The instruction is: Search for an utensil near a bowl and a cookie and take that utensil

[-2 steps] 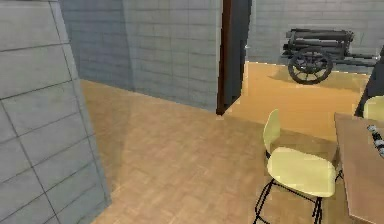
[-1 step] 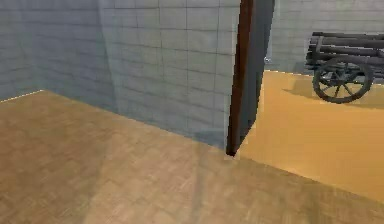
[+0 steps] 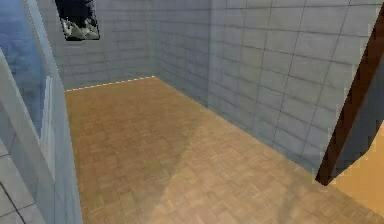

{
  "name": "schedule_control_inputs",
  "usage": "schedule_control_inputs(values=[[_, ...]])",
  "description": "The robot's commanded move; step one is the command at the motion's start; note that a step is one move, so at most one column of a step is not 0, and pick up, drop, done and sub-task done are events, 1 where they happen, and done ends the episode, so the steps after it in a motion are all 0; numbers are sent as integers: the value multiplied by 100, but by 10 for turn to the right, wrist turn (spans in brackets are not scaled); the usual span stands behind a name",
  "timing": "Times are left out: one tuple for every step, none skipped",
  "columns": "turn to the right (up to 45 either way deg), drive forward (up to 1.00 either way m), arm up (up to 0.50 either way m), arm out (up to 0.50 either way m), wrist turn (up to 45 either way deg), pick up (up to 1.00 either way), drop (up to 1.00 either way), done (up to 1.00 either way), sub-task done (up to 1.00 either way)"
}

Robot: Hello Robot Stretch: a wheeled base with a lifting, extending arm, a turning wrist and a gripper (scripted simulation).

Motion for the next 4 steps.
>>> schedule_control_inputs(values=[[0, 5, 0, 0, 0, 0, 0, 0, 0], [450, 0, 0, 0, 0, 0, 0, 0, 0], [90, 0, 0, 0, 0, 0, 0, 0, 0], [0, 80, 0, 0, 0, 0, 0, 0, 0]])
